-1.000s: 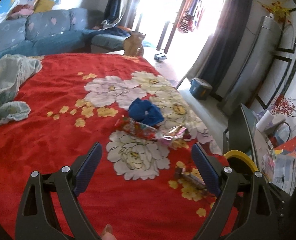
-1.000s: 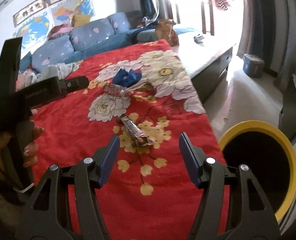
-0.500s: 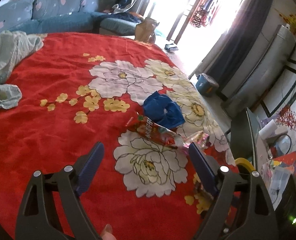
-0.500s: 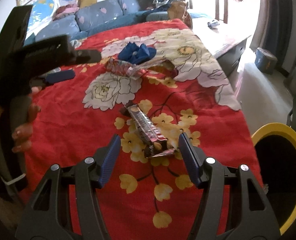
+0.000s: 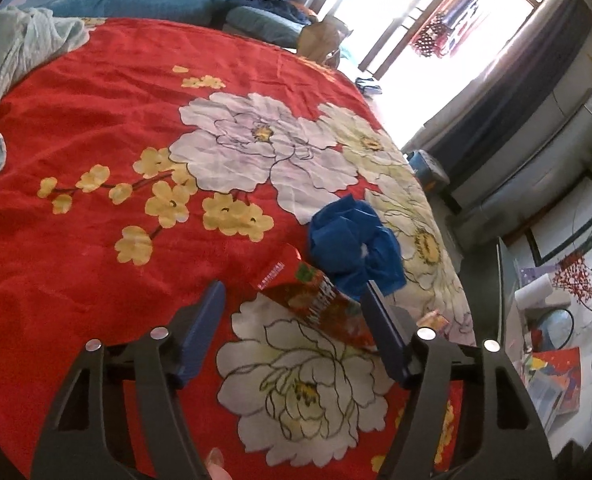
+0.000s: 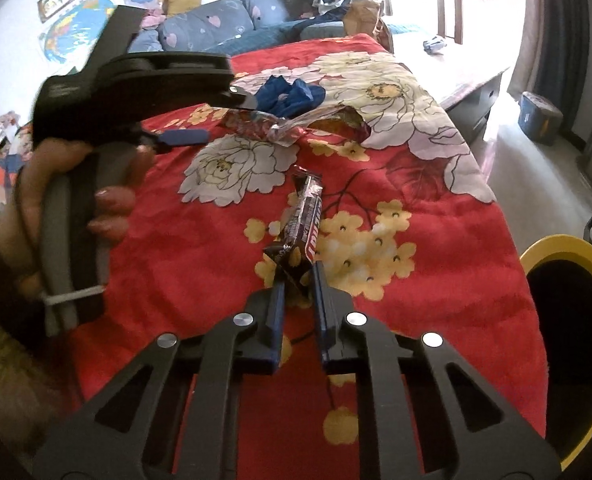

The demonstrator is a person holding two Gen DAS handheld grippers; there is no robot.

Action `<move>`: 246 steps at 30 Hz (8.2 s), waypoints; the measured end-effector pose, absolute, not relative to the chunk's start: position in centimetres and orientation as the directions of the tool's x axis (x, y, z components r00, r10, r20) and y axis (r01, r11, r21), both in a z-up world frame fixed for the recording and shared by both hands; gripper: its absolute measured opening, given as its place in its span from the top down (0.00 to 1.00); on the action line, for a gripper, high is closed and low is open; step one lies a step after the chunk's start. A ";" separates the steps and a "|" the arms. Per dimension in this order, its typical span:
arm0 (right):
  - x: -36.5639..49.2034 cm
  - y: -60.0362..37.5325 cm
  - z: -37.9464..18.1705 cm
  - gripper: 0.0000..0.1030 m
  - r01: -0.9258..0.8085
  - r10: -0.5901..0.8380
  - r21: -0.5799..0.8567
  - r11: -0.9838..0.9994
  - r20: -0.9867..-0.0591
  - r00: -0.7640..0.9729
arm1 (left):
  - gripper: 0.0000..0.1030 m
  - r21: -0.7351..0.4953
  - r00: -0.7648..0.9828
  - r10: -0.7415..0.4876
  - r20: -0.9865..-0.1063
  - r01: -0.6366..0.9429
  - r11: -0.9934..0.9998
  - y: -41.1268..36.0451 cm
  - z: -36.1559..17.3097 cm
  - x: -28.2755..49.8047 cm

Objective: Collect trash
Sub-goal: 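Grasp the red wrapper with the left tool while the right tool grasps the candy bar, then carry the red wrapper and candy bar with both tools over the yellow-rimmed bin, then open both tools over the bin to drop the wrapper and candy bar, then move both tools back toward the purple snack wrapper and blue cloth, then grasp the purple-yellow snack wrapper with the left tool while the right tool grasps the blue cloth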

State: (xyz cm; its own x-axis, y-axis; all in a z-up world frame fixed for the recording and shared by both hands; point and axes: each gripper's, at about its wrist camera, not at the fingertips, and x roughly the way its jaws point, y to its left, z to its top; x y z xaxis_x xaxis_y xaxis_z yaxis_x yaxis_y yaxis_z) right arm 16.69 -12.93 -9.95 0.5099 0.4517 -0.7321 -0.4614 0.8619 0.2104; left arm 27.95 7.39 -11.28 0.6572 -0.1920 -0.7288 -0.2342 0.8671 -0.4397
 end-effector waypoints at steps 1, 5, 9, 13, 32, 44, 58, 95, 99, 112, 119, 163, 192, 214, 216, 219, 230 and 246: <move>16.6 -12.9 -9.9 0.92 -0.462 0.454 0.213 0.861 -0.731 0.509 | 0.41 -0.439 0.656 -0.188 -0.731 -0.240 0.866 7.4 -11.5 28.1; 15.9 -13.0 -9.9 0.94 -0.457 0.455 0.216 0.863 -0.726 0.516 | 0.65 -0.435 0.652 -0.181 -0.736 -0.252 0.865 7.7 -11.8 28.4; 15.6 -13.2 -9.8 0.95 -0.449 0.461 0.230 0.863 -0.720 0.518 | 0.85 -0.444 0.646 -0.192 -0.739 -0.253 0.859 8.1 -12.1 28.2; 15.0 -13.3 -9.6 0.95 -0.451 0.466 0.233 0.861 -0.715 0.520 | 0.89 -0.455 0.646 -0.213 -0.733 -0.233 0.859 8.2 -12.1 27.5; 13.2 -14.8 -8.2 0.97 -0.440 0.475 0.244 0.864 -0.685 0.553 | 0.92 -0.419 0.749 -0.177 -0.639 -0.145 0.897 8.8 -7.2 19.5; 12.7 -15.8 -6.8 0.97 -0.430 0.470 0.238 0.871 -0.660 0.587 | 0.96 -0.357 0.815 -0.189 -0.547 -0.023 0.934 6.4 -2.1 16.4; 12.6 -18.5 -5.7 0.97 -0.379 0.436 0.234 0.895 -0.639 0.633 | 0.96 -0.340 0.798 -0.283 -0.532 0.105 0.935 1.7 -0.9 15.4; 12.9 -29.0 -6.1 0.97 -0.139 0.282 0.265 0.954 -0.641 0.714 | 0.96 -0.253 0.709 -0.424 -0.563 0.341 0.905 -8.9 -1.9 14.2; 12.9 -30.0 -6.2 0.97 -0.113 0.267 0.271 0.956 -0.641 0.719 | 0.96 -0.247 0.695 -0.442 -0.568 0.368 0.896 -10.1 -2.2 14.0; 12.9 -33.4 -7.2 0.97 -0.021 0.209 0.284 0.959 -0.654 0.727 | 0.96 -0.217 0.655 -0.491 -0.574 0.457 0.863 -14.4 -2.8 13.5; 12.9 -35.0 -8.1 0.97 0.023 0.191 0.299 0.954 -0.665 0.722 | 0.96 -0.202 0.634 -0.514 -0.578 0.500 0.842 -16.7 -3.4 13.5; 12.6 -36.0 -9.1 0.48 0.059 0.203 0.355 0.933 -0.654 0.728 | 0.15 -0.180 0.691 -0.405 -0.599 0.377 0.909 -15.1 -6.0 16.6; 14.8 -25.7 -3.9 0.42 -0.205 0.357 0.310 0.928 -0.592 0.722 | 0.15 -0.190 0.753 -0.168 -0.636 0.058 0.980 -2.4 -6.0 18.2; 24.6 -15.8 -3.2 0.42 -0.379 0.482 0.303 0.874 -0.635 0.604 | 0.67 -0.300 0.633 -0.248 -0.733 0.025 0.953 1.0 -10.5 20.3; 25.6 -14.9 -3.4 0.43 -0.386 0.488 0.306 0.870 -0.644 0.589 | 0.69 -0.307 0.625 -0.255 -0.738 0.026 0.951 1.0 -10.8 20.5; 27.2 -13.5 -3.9 0.48 -0.395 0.504 0.323 0.860 -0.660 0.558 | 0.72 -0.317 0.614 -0.266 -0.744 0.027 0.948 1.1 -11.3 20.7; 30.8 -9.5 -6.2 0.66 -0.414 0.517 0.337 0.846 -0.710 0.477 | 0.78 -0.332 0.605 -0.293 -0.740 0.051 0.942 1.1 -11.5 20.2; 32.5 -8.1 -8.2 0.99 -0.380 0.564 0.427 0.821 -0.711 0.420 | 0.79 -0.332 0.626 -0.301 -0.720 0.071 0.941 1.7 -10.4 18.4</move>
